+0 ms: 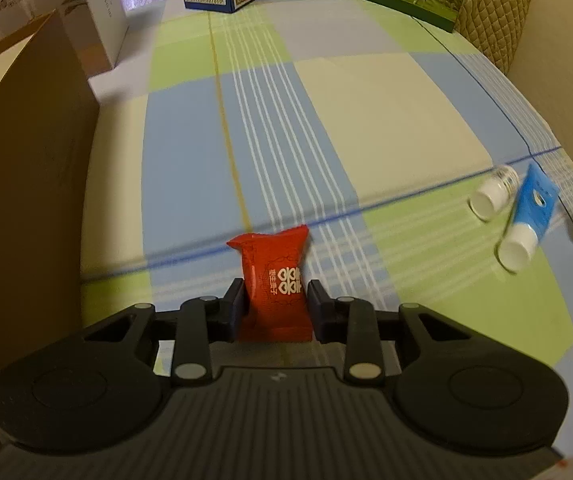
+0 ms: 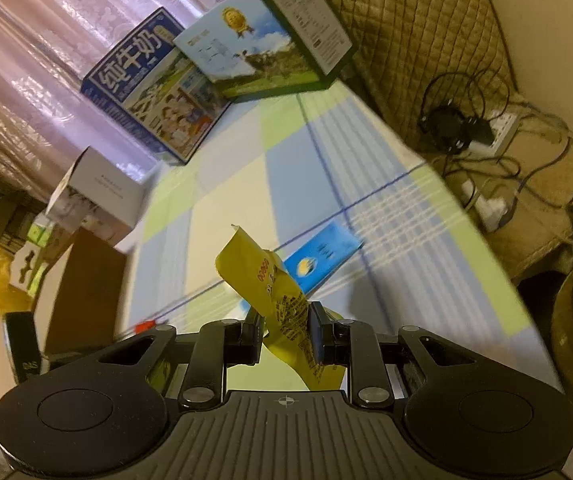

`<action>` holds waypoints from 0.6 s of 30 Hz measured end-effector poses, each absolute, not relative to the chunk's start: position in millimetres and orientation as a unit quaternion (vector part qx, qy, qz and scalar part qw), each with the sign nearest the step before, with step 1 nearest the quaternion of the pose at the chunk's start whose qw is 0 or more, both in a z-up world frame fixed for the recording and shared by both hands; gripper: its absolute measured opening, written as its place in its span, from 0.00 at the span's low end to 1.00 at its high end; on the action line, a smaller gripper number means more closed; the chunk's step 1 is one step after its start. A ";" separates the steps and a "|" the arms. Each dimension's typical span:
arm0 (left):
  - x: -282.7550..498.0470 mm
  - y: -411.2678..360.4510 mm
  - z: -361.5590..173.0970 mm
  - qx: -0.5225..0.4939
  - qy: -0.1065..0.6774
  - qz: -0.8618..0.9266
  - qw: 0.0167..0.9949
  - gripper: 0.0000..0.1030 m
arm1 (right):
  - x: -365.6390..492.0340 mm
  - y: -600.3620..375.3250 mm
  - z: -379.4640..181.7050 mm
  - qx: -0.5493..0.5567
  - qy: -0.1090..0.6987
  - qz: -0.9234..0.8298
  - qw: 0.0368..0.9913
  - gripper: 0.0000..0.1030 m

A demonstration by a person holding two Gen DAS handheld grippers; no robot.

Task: Organize objects
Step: 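Grasp the red candy packet with the left tool while the right tool holds the yellow sachet, then lift and carry the candy packet and sachet over the brown box with both tools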

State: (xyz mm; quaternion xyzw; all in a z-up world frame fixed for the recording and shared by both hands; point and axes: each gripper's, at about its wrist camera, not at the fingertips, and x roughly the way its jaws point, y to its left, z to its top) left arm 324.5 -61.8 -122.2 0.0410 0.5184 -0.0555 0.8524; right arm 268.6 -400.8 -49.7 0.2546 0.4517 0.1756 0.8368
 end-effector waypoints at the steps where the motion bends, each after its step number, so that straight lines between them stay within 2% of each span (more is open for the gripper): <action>1: 319.7 -61.5 -121.7 0.039 0.519 -0.056 0.852 0.27 | 266.5 -398.6 -49.6 0.258 0.454 0.180 0.834 0.20; 18: 237.1 -47.5 -113.6 0.012 0.546 -0.026 0.837 0.27 | 222.2 -340.9 -54.5 0.243 0.493 0.256 0.795 0.20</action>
